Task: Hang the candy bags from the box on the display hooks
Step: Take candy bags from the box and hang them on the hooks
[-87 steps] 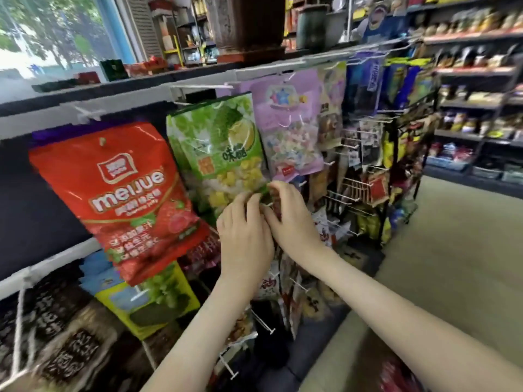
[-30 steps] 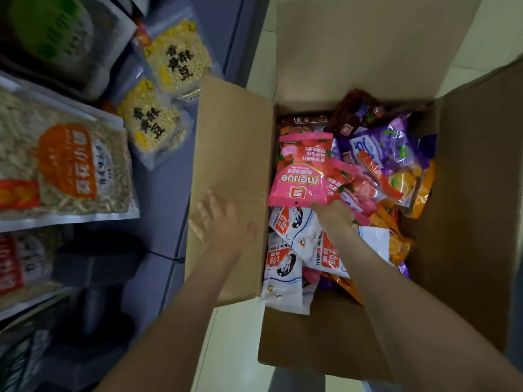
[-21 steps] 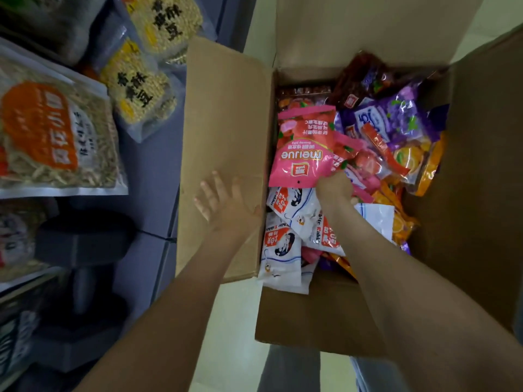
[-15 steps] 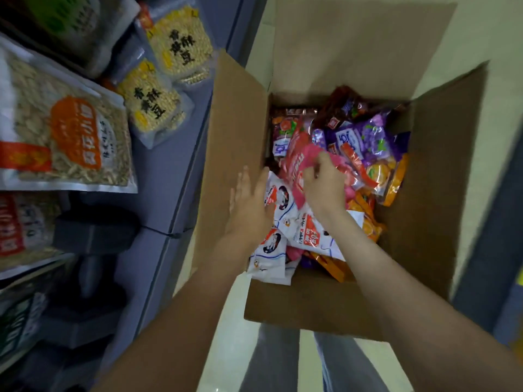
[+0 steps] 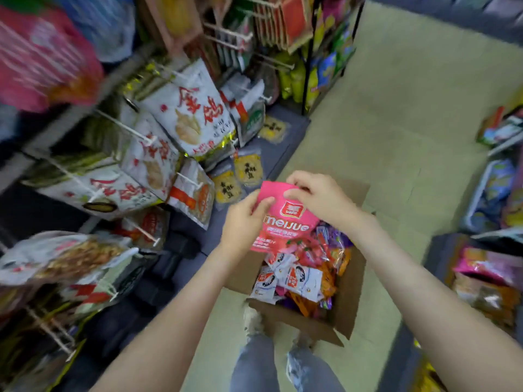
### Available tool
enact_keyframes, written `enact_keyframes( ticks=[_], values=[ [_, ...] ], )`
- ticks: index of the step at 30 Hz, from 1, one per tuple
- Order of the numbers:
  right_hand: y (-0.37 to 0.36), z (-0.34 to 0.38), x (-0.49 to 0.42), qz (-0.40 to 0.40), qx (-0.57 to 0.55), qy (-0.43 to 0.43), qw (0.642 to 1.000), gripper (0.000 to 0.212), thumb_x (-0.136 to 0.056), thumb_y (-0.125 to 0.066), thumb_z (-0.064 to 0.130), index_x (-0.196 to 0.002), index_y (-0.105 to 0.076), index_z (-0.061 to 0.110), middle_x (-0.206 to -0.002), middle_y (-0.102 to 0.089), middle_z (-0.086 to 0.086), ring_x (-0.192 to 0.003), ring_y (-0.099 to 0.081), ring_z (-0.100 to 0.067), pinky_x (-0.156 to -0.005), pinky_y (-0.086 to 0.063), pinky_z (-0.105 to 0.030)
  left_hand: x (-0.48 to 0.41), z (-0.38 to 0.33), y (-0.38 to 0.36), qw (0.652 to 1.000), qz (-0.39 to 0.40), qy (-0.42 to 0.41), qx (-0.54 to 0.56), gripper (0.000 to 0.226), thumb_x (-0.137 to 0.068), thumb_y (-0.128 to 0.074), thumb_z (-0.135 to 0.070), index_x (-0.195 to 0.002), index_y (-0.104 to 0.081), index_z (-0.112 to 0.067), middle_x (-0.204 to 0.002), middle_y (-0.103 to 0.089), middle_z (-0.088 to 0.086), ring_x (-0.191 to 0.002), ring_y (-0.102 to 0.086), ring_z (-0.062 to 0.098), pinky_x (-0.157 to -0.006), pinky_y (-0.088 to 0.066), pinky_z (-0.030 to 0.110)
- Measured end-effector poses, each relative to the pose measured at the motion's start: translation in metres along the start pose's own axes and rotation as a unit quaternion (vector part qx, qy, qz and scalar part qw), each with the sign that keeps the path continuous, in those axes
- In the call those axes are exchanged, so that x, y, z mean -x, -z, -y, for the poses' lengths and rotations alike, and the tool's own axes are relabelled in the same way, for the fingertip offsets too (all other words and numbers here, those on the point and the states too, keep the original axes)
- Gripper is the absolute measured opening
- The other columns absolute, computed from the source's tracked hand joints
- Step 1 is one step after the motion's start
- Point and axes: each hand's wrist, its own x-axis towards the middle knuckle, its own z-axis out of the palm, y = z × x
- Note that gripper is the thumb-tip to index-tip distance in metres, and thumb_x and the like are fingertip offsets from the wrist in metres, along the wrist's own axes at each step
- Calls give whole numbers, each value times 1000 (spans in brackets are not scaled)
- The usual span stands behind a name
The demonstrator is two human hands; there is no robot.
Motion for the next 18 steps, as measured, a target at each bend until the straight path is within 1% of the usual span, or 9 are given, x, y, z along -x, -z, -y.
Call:
enact_keyframes(
  ticks=[2, 4, 6, 8, 10, 11, 13, 15, 18],
  values=[
    [21, 53, -1, 0, 12, 41, 999, 6, -87, -63, 21, -81, -61, 20, -75, -61, 1, -67, -55, -8, -64, -42, -28, 22, -35, 39, 997, -63, -25, 26, 15, -97, -52, -31, -99, -66, -23, -71, -65, -8, -65, -61, 3, -60, -45, 21],
    [34, 105, -5, 7, 37, 88, 995, 7, -86, -64, 22, -81, -62, 19, -77, -63, 0, -73, -59, -14, -69, -45, -33, 41, -65, 76, 989, -127, -40, 60, 14, -97, -52, -31, -90, -64, -27, -66, -64, -2, -60, -58, 4, -56, -44, 24],
    [42, 156, -11, 10, 82, 136, 987, 10, -86, -64, 26, -84, -63, 16, -82, -64, -1, -81, -61, -19, -74, -45, -35, 58, -89, 112, 975, -196, -53, 87, 22, -98, -52, -28, -79, -59, -19, -57, -54, -4, -54, -51, -4, -51, -37, 17],
    [46, 205, -15, 8, 119, 174, 978, 10, -86, -64, 33, -79, -62, 25, -86, -66, -1, -92, -60, -24, -84, -44, -37, 75, -106, 150, 958, -263, -58, 94, 29, -98, -51, -28, -71, -50, -18, -58, -48, -8, -56, -48, -8, -57, -38, 14],
    [44, 254, -15, -2, 119, 202, 972, 16, -85, -63, 37, -71, -56, 33, -86, -65, 2, -97, -57, -26, -91, -41, -39, 92, -116, 187, 941, -317, -74, 95, 28, -98, -51, -30, -74, -54, -17, -67, -56, -6, -61, -49, -3, -65, -42, 25],
    [40, 278, -14, -8, 119, 217, 969, 16, -85, -63, 38, -72, -55, 37, -86, -63, 3, -99, -56, -25, -92, -39, -39, 102, -120, 205, 930, -343, -80, 105, 24, -98, -51, -30, -78, -57, -19, -71, -61, -5, -66, -53, 2, -68, -43, 28],
    [30, 327, -8, -32, 119, 264, 957, 7, -85, -63, 40, -81, -58, 42, -85, -57, 7, -101, -51, -20, -94, -31, -36, 120, -125, 240, 905, -398, -88, 121, 23, -98, -51, -31, -84, -62, -16, -77, -67, 0, -71, -59, 13, -72, -46, 35],
    [18, 373, -1, -56, 107, 321, 939, 7, -84, -63, 39, -86, -58, 43, -88, -58, 9, -103, -49, -13, -94, -24, -36, 142, -133, 275, 877, -449, -105, 133, 23, -97, -53, -31, -84, -64, -16, -76, -67, -2, -70, -57, 10, -70, -46, 36],
    [-1, 433, 11, -86, 92, 390, 912, 10, -82, -65, 41, -84, -56, 44, -98, -62, 3, -111, -48, -14, -91, -18, -34, 172, -141, 321, 848, -497, -125, 131, 15, -94, -58, -31, -81, -65, -28, -74, -68, -12, -70, -60, 2, -66, -49, 31]
  ],
)
